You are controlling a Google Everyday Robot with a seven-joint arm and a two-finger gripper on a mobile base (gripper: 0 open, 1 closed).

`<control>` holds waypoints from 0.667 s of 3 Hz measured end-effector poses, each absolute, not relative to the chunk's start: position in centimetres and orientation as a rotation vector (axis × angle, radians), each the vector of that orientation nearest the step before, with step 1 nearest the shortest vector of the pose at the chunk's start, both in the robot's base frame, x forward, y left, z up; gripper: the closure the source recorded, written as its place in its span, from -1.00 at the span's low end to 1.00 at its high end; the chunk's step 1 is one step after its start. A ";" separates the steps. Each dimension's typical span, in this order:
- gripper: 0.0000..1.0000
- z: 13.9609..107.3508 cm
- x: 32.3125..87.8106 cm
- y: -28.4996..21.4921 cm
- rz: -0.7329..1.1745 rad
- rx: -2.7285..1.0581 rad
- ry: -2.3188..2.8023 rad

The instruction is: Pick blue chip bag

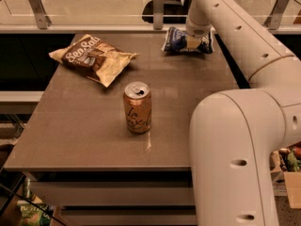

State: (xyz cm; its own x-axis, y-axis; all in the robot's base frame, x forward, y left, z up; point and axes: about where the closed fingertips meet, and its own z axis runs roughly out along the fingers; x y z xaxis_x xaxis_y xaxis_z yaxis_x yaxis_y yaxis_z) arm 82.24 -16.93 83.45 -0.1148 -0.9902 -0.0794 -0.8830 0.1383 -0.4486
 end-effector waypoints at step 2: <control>1.00 83.4 82.2 -16.9 -0.414 -1.806 2.066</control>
Offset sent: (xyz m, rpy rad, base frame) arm -0.0340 0.0187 0.0771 -0.0317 -0.0368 0.0328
